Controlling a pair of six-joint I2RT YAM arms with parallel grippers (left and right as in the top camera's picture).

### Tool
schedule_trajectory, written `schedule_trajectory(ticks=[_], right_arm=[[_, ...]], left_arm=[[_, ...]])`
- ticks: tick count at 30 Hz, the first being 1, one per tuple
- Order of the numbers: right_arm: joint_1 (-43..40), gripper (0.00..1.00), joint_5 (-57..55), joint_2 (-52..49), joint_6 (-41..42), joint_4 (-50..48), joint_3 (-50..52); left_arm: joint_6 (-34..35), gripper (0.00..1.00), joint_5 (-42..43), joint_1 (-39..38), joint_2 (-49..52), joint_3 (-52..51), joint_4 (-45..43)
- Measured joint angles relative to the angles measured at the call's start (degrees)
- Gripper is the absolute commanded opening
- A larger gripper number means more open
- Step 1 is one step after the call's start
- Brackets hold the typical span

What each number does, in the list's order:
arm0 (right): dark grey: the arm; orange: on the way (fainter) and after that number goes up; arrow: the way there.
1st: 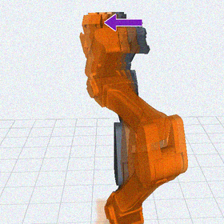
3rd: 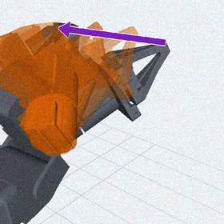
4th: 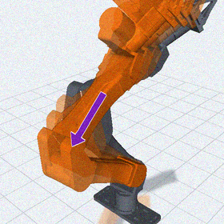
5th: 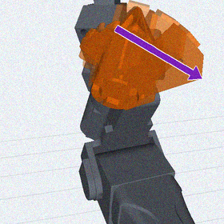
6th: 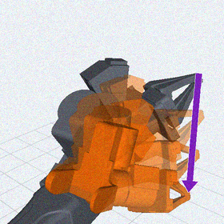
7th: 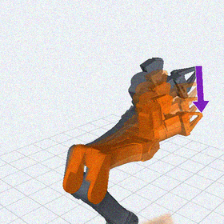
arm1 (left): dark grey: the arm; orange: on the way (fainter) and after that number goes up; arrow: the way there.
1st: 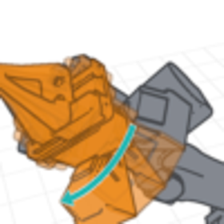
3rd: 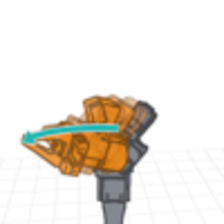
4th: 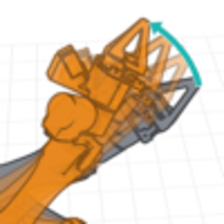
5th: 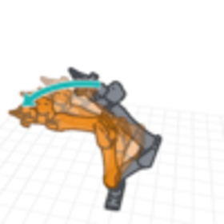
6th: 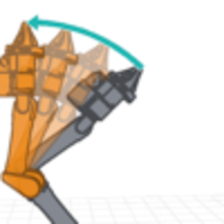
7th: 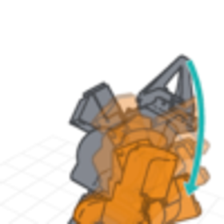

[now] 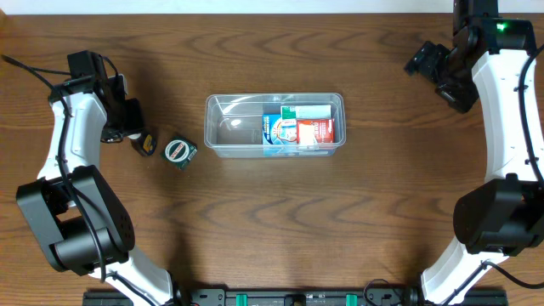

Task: Pack container
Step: 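Reach left gripper to the white-capped dark bottle and grasp it, then carry the bottle into the container's left end and release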

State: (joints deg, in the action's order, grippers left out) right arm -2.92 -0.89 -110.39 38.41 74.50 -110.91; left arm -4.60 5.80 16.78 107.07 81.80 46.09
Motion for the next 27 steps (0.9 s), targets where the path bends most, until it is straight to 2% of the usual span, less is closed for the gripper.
schedule_trajectory(ticks=[7, 12, 14, 23, 27], right_arm=[[0.0, 0.99, 0.0, 0.0, 0.0, 0.0, 0.0], [0.0, 0.99, 0.0, 0.0, 0.0, 0.0, 0.0], [0.0, 0.99, 0.0, 0.0, 0.0, 0.0, 0.0], [0.0, 0.99, 0.0, 0.0, 0.0, 0.0, 0.0], [0.0, 0.99, 0.0, 0.0, 0.0, 0.0, 0.0]], left_arm=[[0.0, 0.27, 0.0, 0.0, 0.0, 0.0, 1.2], [0.1, 0.27, 0.0, 0.0, 0.0, 0.1, 2.2], [0.1, 0.19, -0.1, 0.0, 0.0, 0.1, 2.3], [1.3, 0.19, -0.1, 0.0, -0.6, 0.3, 3.4], [3.4, 0.09, 0.0, -0.2, -3.7, 2.0, 6.3]])
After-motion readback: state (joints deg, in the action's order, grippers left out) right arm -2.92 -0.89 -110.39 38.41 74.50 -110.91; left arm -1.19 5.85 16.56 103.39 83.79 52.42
